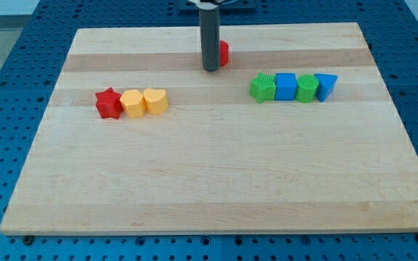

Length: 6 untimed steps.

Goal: Push the red star to the red circle

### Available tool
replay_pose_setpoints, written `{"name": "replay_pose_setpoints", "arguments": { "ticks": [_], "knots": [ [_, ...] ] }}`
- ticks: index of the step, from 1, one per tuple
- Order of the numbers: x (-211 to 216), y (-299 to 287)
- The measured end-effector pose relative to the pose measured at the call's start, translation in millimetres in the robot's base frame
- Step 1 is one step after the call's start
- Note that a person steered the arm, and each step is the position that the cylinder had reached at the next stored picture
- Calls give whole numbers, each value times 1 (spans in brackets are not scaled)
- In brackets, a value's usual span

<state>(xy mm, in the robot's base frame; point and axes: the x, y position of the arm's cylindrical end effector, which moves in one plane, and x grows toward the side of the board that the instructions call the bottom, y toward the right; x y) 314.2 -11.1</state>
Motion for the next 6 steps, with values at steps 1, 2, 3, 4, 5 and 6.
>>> {"name": "replay_pose_setpoints", "arguments": {
  "ticks": [1,2,3,4,5,6],
  "knots": [
    [19,-25],
    [30,-70],
    [29,-113],
    [29,-160],
    [29,-203],
    [39,-236]
  ]
}}
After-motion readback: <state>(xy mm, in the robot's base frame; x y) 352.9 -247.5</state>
